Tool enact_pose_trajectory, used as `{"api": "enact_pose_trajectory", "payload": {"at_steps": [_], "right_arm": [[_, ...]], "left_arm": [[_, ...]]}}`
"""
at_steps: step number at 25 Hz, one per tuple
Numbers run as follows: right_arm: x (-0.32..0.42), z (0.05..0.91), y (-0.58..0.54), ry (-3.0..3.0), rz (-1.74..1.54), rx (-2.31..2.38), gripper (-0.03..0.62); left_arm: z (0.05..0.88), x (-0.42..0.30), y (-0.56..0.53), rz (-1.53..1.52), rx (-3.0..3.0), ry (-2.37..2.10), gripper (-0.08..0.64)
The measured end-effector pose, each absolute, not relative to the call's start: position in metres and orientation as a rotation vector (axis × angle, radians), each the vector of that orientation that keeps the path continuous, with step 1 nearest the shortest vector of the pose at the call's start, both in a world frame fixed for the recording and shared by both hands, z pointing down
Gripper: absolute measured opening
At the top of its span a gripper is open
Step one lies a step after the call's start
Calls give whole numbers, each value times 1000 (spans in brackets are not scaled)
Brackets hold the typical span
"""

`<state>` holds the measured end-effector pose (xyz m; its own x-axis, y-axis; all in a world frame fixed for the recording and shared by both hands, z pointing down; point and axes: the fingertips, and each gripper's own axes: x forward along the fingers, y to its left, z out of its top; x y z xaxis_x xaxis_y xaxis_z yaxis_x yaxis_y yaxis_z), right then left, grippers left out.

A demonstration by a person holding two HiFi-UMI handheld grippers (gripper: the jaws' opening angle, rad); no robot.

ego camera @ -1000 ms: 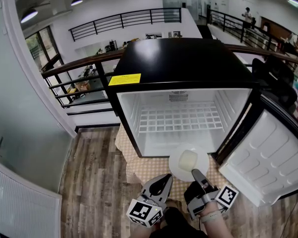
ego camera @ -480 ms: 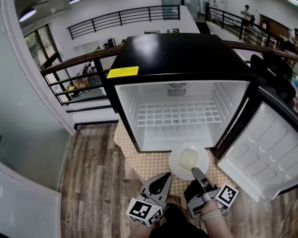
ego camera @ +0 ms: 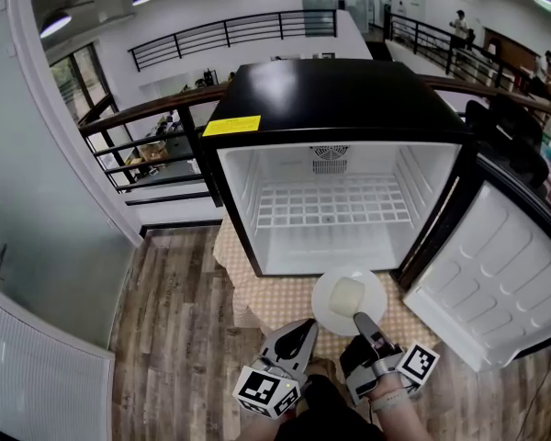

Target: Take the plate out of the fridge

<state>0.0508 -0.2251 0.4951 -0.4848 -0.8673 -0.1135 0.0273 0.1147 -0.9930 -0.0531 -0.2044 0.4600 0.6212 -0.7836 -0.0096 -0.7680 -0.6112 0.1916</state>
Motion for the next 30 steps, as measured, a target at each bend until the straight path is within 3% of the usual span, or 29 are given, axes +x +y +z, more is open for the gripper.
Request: {"api": "enact_pose_trajectory", "payload": {"at_steps": [30], "right_arm": [[52, 507, -229, 1616, -1459, -825, 57]], "left_arm": [[470, -62, -210, -138, 2663, -1323, 9]]}}
